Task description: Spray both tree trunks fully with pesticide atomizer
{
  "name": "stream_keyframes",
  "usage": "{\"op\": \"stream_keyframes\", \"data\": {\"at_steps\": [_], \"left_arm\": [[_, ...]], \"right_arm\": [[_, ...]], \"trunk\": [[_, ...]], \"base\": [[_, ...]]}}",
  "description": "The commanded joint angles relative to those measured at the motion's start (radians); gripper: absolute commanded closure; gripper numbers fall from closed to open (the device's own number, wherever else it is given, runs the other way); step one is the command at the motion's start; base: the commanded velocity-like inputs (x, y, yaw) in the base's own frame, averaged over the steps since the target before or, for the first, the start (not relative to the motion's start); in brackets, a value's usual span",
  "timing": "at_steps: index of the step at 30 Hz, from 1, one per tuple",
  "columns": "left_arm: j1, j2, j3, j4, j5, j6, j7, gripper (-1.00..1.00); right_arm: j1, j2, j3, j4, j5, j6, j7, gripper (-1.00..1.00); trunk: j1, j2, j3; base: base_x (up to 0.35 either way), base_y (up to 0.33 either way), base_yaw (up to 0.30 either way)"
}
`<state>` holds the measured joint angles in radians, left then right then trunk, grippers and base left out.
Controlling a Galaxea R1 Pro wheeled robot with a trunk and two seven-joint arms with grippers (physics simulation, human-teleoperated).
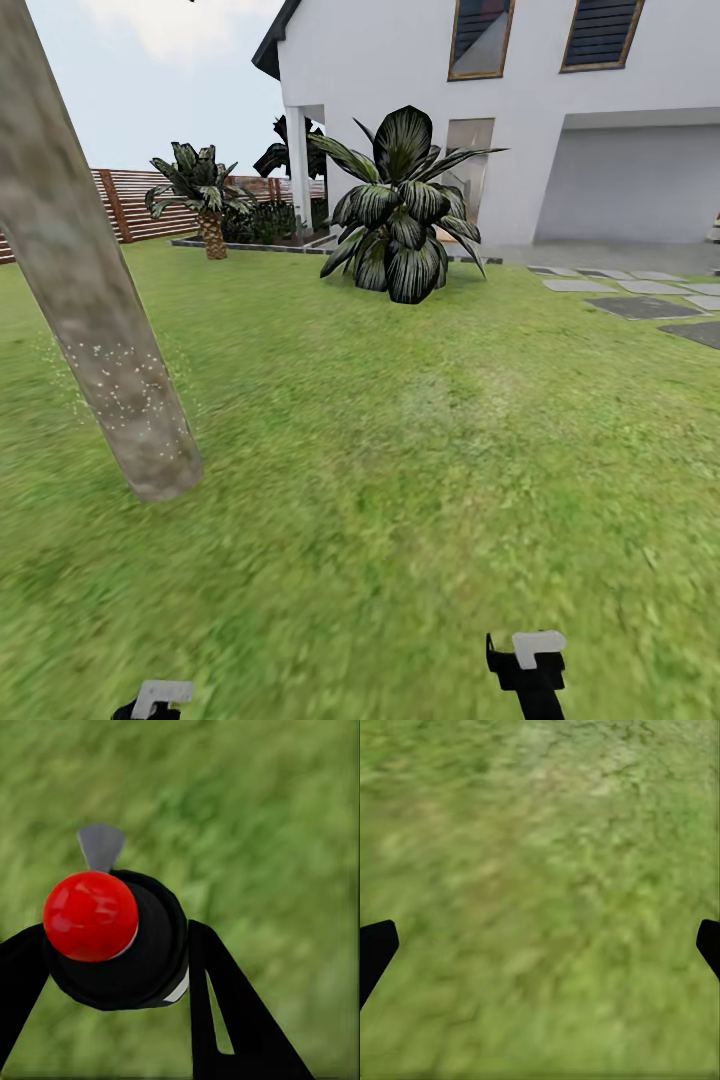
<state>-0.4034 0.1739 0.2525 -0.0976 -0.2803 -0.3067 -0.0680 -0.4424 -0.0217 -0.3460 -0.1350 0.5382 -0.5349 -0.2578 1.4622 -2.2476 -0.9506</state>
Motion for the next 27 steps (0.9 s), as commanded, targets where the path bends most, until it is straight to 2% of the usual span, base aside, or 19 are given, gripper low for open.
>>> {"op": "stream_keyframes", "data": {"at_steps": [1,2,3,4,5,7,15,27], "left_arm": [[0.0,0.0,0.009,0.001,-0.002,-0.003,-0.004,1.0],[0.001,0.0,0.01,0.001,0.02,-0.004,-0.004,1.0],[0.004,0.006,0.009,0.001,0.119,-0.03,-0.006,1.0],[0.007,0.008,0.007,0.001,0.159,-0.047,-0.006,1.0],[0.017,0.009,0.004,-0.002,0.177,-0.057,-0.007,1.0],[0.017,0.009,0.004,-0.003,0.185,-0.058,-0.012,1.0],[0.019,0.005,0.002,-0.002,0.177,-0.06,-0.017,1.0],[0.02,0.012,0.004,-0.007,0.174,-0.077,-0.007,1.0]], "right_arm": [[-0.001,0.001,-0.005,0.002,0.01,-0.003,-0.005,-1.0],[-0.001,0.001,-0.005,0.002,0.009,-0.003,-0.005,-1.0],[0.0,0.004,-0.005,0.003,0.008,-0.005,-0.005,-1.0],[0.001,0.004,-0.005,0.003,0.008,-0.005,-0.004,-1.0],[0.005,0.007,-0.005,0.003,0.006,-0.005,-0.004,-1.0],[0.01,0.006,-0.005,0.004,0.006,-0.005,-0.004,-1.0],[0.019,0.01,-0.005,0.003,0.006,-0.005,-0.004,-1.0],[0.019,0.011,-0.007,0.005,0.005,-0.003,-0.001,-1.0]], "trunk": [[0.0,0.0,-0.001],[0.0,0.0,-0.001],[0.0,0.0,-0.001],[0.0,0.0,-0.001],[0.0,0.0,-0.001],[0.0,0.0,0.0],[0.0,0.0,0.002],[0.0,0.0,0.002]], "base": [[0.0,0.0,0.0],[0.0,0.0,0.0],[0.0,0.0,0.0],[0.0,0.0,0.0],[0.0,0.0,-0.183],[0.0,0.0,-0.242],[-0.028,0.002,-0.278],[-0.307,0.09,-0.3]]}}
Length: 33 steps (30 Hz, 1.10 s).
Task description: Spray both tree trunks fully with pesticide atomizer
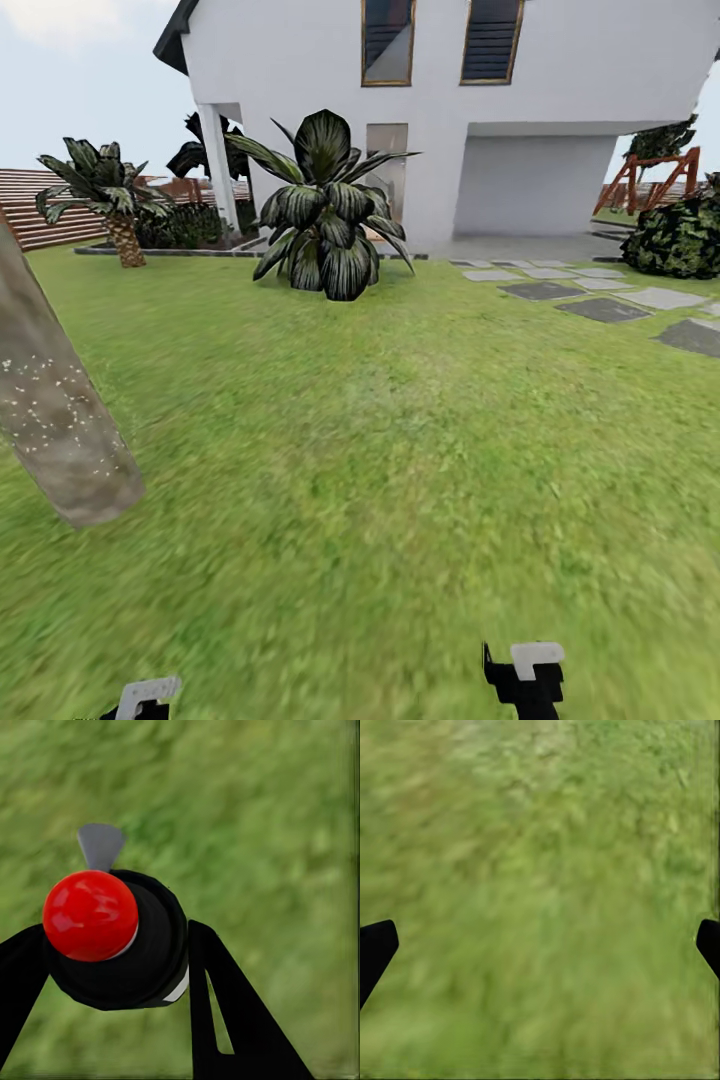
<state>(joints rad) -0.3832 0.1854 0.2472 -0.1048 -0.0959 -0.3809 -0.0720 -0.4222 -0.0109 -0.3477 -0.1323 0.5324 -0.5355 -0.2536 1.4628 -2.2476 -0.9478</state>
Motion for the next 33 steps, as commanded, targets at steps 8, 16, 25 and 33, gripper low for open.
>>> {"op": "stream_keyframes", "data": {"at_steps": [8,16,25,33], "left_arm": [[0.0,-0.002,0.002,0.0,-0.01,-0.003,-0.004,1.0],[0.0,-0.006,0.001,0.0,-0.011,-0.002,-0.005,1.0],[0.0,-0.007,0.001,0.0,-0.011,-0.001,-0.005,1.0],[0.0,-0.009,0.001,0.0,-0.011,-0.001,-0.005,1.0]], "right_arm": [[-0.001,-0.001,-0.005,0.0,0.01,-0.003,-0.007,-1.0],[-0.001,-0.003,-0.005,0.002,0.011,-0.003,-0.007,-1.0],[-0.001,-0.003,-0.006,0.001,0.011,-0.003,-0.006,-1.0],[-0.001,-0.006,-0.007,0.0,0.011,-0.002,-0.005,-1.0]], "trunk": [[-0.001,0.0,-0.001],[-0.001,0.0,0.002],[-0.001,0.0,0.004],[-0.001,0.0,0.004]], "base": [[-0.326,0.127,-0.3],[-0.326,0.127,-0.299],[-0.326,0.128,-0.296],[-0.274,0.125,-0.3]]}}
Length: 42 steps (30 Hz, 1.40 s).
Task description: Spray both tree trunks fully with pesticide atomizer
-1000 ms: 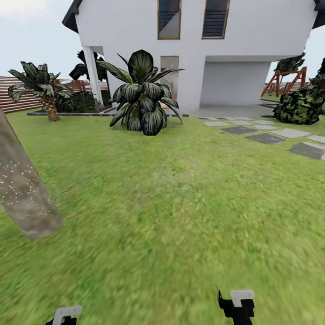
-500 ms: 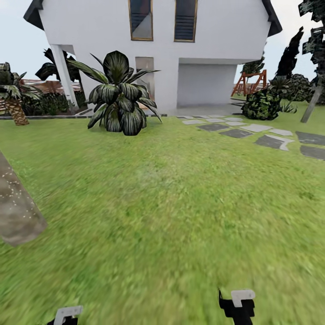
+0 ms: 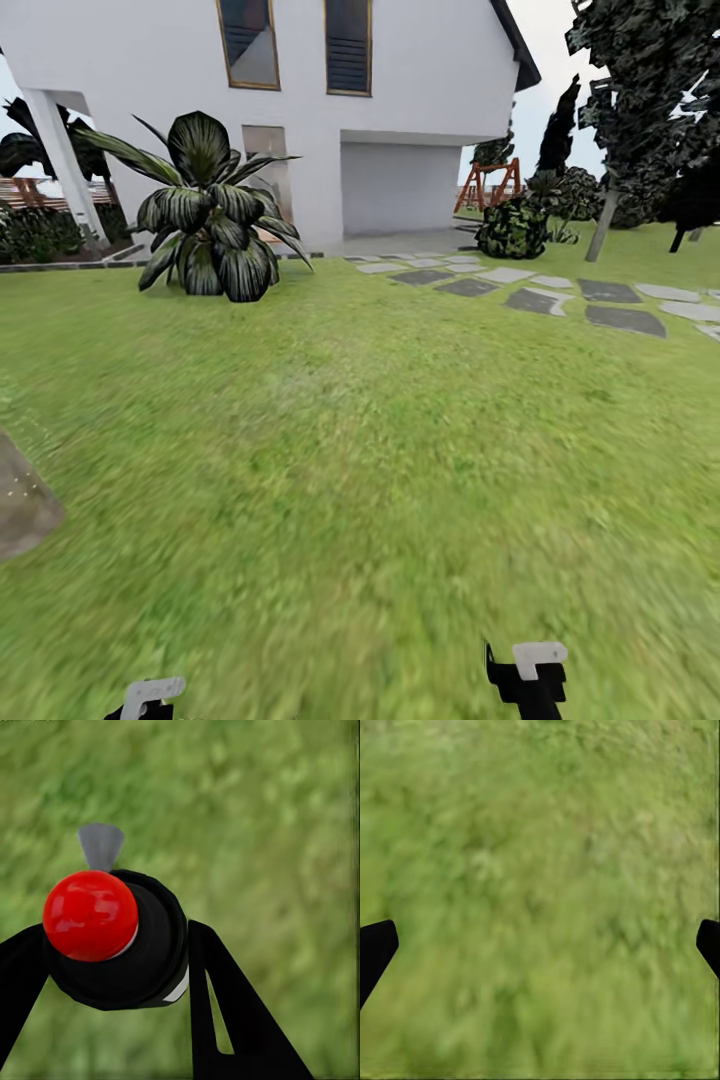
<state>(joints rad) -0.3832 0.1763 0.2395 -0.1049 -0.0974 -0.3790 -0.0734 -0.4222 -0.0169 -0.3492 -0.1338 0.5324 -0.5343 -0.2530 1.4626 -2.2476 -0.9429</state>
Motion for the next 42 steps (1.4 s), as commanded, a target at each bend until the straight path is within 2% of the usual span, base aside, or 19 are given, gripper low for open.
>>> {"op": "stream_keyframes", "data": {"at_steps": [1,7,42], "left_arm": [[0.0,0.0,0.009,0.001,-0.01,-0.003,-0.003,1.0],[0.0,0.0,0.008,0.001,-0.01,-0.003,-0.003,1.0],[0.0,-0.003,0.008,0.007,-0.01,-0.003,-0.003,1.0]], "right_arm": [[-0.001,0.0,-0.005,0.002,0.011,-0.003,-0.005,-1.0],[-0.001,0.003,-0.004,0.002,0.011,-0.003,-0.006,-1.0],[-0.001,0.004,-0.004,0.003,0.011,-0.004,-0.006,-1.0]], "trunk": [[-0.001,0.0,-0.001],[-0.001,0.0,-0.002],[-0.001,0.0,-0.004]], "base": [[-0.239,0.115,-0.3],[-0.172,0.058,-0.3],[-0.001,0.0,-0.3]]}}
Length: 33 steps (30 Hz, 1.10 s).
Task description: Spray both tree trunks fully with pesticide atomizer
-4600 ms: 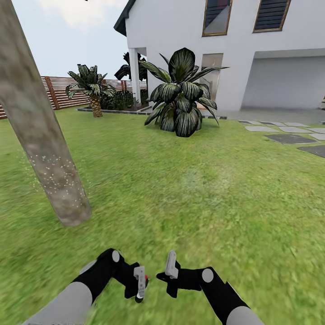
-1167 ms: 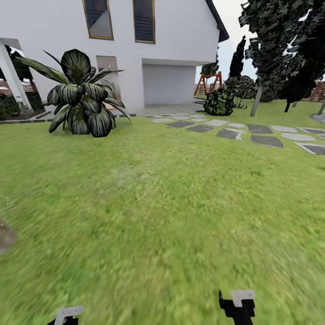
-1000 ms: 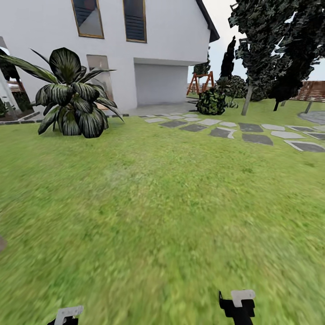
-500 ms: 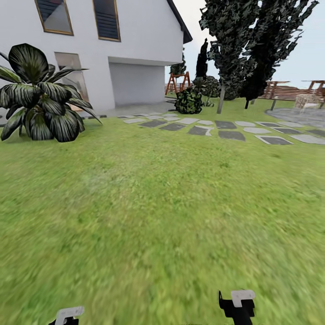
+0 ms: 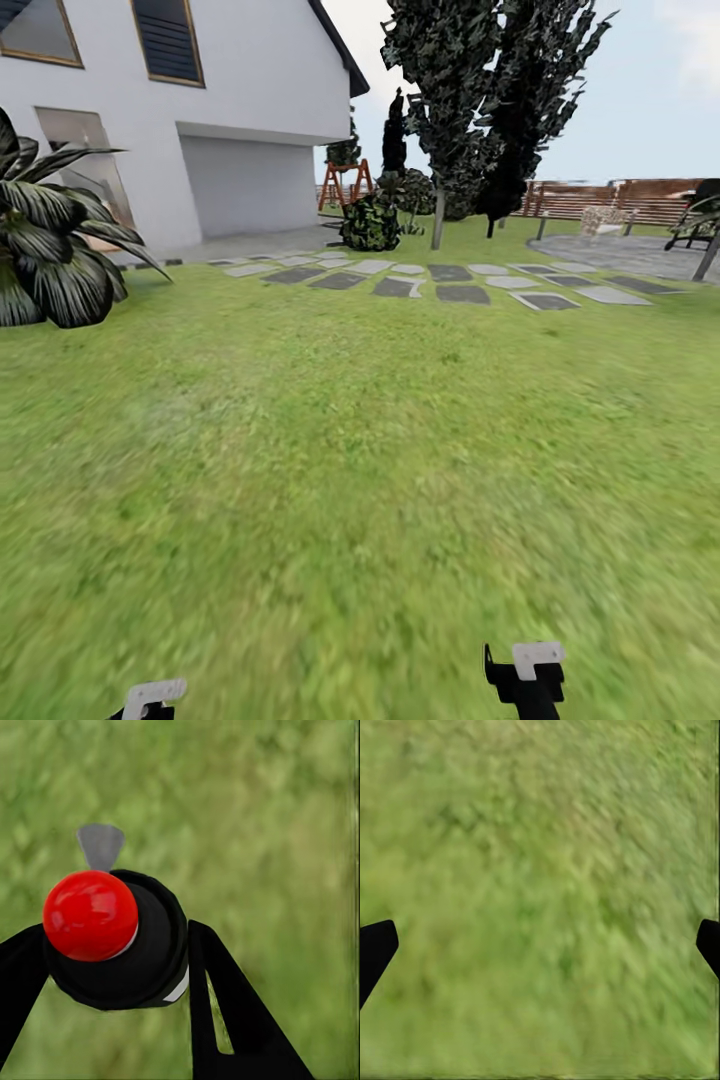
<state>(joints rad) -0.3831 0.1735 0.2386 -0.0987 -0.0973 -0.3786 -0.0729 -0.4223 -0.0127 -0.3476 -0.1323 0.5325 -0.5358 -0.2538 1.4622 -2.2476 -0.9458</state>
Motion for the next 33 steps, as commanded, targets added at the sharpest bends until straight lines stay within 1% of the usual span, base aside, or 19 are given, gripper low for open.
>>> {"op": "stream_keyframes", "data": {"at_steps": [1,33], "left_arm": [[0.0,0.0,0.009,0.001,-0.01,-0.003,-0.003,1.0],[0.0,0.0,0.01,0.002,-0.01,-0.003,-0.003,1.0]], "right_arm": [[-0.001,0.0,-0.005,0.001,0.011,-0.003,-0.005,-1.0],[-0.001,0.002,-0.005,0.001,0.011,-0.001,-0.005,-1.0]], "trunk": [[0.0,0.0,-0.001],[0.0,0.0,-0.001]], "base": [[0.0,0.0,-0.3],[0.0,0.0,-0.3]]}}
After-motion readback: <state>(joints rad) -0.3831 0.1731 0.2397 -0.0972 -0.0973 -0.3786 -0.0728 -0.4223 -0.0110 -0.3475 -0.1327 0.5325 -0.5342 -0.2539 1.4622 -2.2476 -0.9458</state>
